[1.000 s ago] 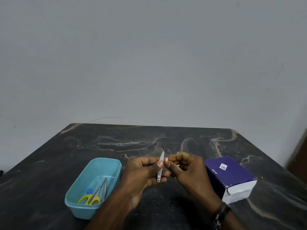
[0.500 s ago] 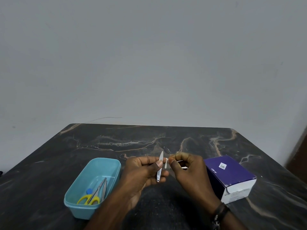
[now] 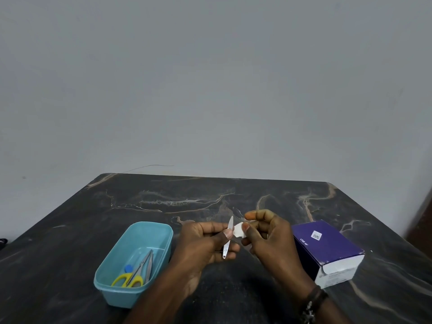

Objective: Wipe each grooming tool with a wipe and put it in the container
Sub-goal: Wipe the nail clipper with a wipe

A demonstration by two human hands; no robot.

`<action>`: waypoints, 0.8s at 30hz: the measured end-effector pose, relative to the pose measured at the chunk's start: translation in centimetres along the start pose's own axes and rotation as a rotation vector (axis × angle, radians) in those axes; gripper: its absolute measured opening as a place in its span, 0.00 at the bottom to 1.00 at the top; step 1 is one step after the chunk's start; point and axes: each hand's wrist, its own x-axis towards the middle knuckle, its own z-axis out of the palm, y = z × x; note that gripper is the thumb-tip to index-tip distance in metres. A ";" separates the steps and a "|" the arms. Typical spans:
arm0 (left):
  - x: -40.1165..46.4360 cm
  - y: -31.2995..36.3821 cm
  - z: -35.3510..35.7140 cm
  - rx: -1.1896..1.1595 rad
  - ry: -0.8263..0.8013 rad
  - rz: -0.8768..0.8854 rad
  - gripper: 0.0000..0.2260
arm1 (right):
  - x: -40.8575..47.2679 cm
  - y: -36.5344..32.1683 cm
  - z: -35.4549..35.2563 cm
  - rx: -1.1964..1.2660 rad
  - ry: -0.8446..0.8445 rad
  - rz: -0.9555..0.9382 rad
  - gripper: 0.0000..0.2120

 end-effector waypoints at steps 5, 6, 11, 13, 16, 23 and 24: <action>0.1 -0.1 -0.1 0.017 0.006 0.012 0.03 | 0.0 -0.2 0.0 -0.015 -0.046 0.020 0.08; 0.1 -0.1 -0.2 0.023 0.002 0.013 0.03 | -0.1 -0.2 0.0 -0.035 -0.071 0.023 0.08; 0.1 -0.2 0.0 -0.012 -0.011 0.029 0.04 | -0.3 -0.4 0.0 -0.058 -0.137 -0.004 0.03; 0.1 -0.3 0.1 -0.033 0.008 0.040 0.05 | -0.3 -0.3 -0.1 -0.036 -0.124 0.006 0.02; 0.2 -0.6 0.2 -0.029 0.025 0.051 0.08 | -0.4 -0.3 -0.3 0.098 -0.117 0.103 0.02; 0.0 -1.0 0.5 -0.038 0.025 0.075 0.07 | -0.6 -0.6 -0.1 0.250 -0.121 0.260 0.07; 0.0 -1.0 0.6 -0.038 0.033 0.079 0.07 | -0.6 -0.6 0.1 0.264 -0.123 0.281 0.08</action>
